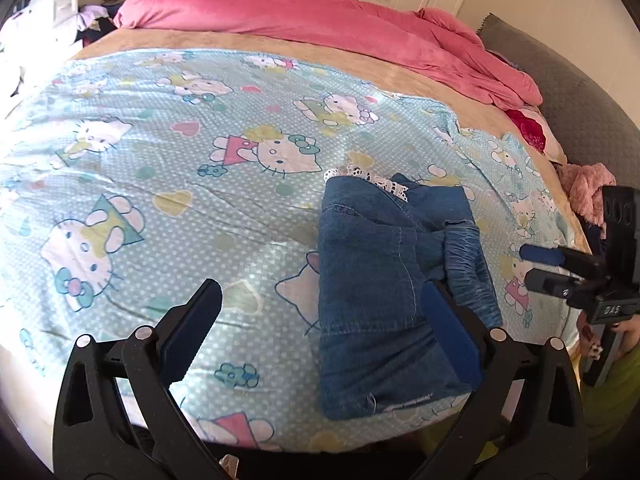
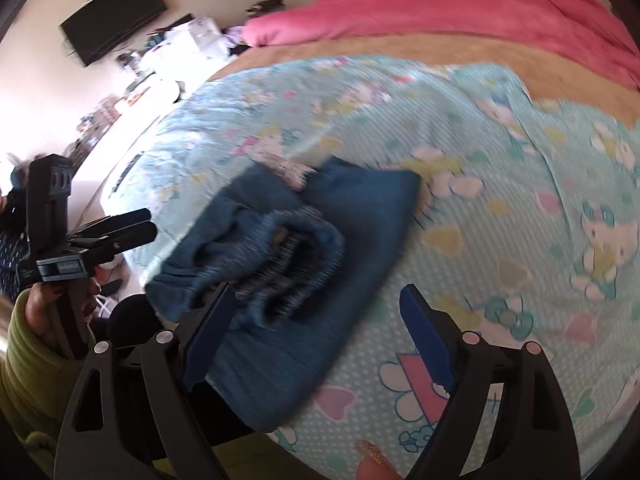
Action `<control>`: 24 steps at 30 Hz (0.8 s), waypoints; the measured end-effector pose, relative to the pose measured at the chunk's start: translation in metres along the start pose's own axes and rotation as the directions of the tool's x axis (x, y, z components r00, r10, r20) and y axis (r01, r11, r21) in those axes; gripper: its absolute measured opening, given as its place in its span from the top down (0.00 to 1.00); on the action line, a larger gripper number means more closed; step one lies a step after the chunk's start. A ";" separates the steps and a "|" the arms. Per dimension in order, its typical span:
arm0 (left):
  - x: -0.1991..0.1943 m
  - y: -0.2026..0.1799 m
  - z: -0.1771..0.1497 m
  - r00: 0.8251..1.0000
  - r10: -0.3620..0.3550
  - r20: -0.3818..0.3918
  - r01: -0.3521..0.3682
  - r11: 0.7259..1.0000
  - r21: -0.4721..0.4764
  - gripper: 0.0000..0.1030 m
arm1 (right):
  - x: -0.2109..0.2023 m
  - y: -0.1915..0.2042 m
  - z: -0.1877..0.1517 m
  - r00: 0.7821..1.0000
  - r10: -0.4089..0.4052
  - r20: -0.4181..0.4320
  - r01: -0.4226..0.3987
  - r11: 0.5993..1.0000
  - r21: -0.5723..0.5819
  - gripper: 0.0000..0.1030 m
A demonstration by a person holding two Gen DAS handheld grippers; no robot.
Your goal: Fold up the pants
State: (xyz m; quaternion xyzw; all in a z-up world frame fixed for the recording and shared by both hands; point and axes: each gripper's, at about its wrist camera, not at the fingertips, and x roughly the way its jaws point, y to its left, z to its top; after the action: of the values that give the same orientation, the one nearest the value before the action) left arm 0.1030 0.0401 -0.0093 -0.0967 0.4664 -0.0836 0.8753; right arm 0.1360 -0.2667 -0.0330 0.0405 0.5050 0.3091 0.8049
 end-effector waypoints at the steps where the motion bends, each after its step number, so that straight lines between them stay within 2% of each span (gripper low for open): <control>1: 0.004 -0.001 0.001 1.000 -0.004 -0.007 0.004 1.000 0.006 0.09 | 0.003 -0.004 -0.001 1.000 -0.004 -0.006 0.004 1.000 0.022 0.19; 6: 0.034 -0.007 0.007 0.999 -0.017 -0.046 0.019 0.999 0.038 0.09 | 0.018 -0.016 -0.003 1.000 0.010 -0.029 -0.007 0.995 0.104 0.20; 10: 0.053 -0.011 0.006 0.997 -0.027 -0.072 0.030 0.999 0.044 0.09 | 0.035 -0.015 -0.003 0.998 0.036 -0.057 -0.029 0.992 0.119 0.30; 15: 0.065 -0.018 0.002 0.995 -0.031 -0.097 0.038 0.997 0.069 0.09 | 0.045 -0.010 -0.003 0.997 0.069 -0.040 -0.064 0.991 0.118 0.41; 20: 0.070 -0.017 0.002 0.993 -0.046 -0.105 0.053 0.996 0.070 0.17 | 0.053 -0.011 0.001 0.996 0.085 -0.033 -0.080 0.989 0.121 0.42; 23: 0.072 -0.019 0.004 0.992 -0.067 -0.107 0.074 0.995 0.066 0.29 | 0.056 -0.010 0.004 0.996 0.085 -0.027 -0.081 0.991 0.109 0.43; 24: 0.073 -0.020 0.005 0.991 -0.075 -0.109 0.083 0.994 0.066 0.35 | 0.056 -0.010 0.003 0.996 0.085 -0.025 -0.082 0.991 0.104 0.48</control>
State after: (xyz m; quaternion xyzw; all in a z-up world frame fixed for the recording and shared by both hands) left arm 0.1461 0.0039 -0.0600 -0.0796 0.5049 -0.1398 0.8481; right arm 0.1603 -0.2441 -0.0794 0.0986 0.5298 0.3165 0.7806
